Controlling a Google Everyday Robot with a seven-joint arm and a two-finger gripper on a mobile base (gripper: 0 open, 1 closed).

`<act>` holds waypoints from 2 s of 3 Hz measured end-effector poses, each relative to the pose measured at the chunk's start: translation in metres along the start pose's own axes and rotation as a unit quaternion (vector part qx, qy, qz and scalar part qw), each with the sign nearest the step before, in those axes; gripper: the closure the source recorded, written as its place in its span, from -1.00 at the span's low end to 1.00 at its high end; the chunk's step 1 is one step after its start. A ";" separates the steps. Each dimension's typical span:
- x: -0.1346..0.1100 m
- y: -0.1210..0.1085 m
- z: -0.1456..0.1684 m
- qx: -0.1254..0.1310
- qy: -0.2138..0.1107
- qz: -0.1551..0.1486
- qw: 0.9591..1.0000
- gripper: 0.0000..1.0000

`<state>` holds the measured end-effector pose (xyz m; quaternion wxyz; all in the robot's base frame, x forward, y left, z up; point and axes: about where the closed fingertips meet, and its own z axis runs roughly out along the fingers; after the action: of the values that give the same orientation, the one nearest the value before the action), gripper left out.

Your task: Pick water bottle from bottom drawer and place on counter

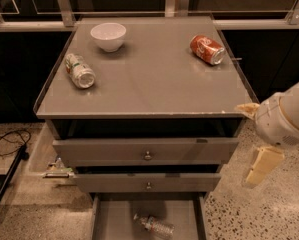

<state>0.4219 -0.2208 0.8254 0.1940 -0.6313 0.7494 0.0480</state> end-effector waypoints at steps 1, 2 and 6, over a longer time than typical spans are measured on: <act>0.029 0.004 0.045 0.012 -0.044 -0.003 0.999 -1.00; 0.059 0.013 0.099 0.012 -0.086 0.002 0.996 -1.00; 0.106 0.100 0.282 -0.032 -0.181 0.099 0.978 -1.00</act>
Offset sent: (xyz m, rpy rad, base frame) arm 0.0029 -0.0366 -0.1931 0.2710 -0.0665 0.0229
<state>0.3768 -0.2104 0.5115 0.2998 -0.5409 0.7588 0.2044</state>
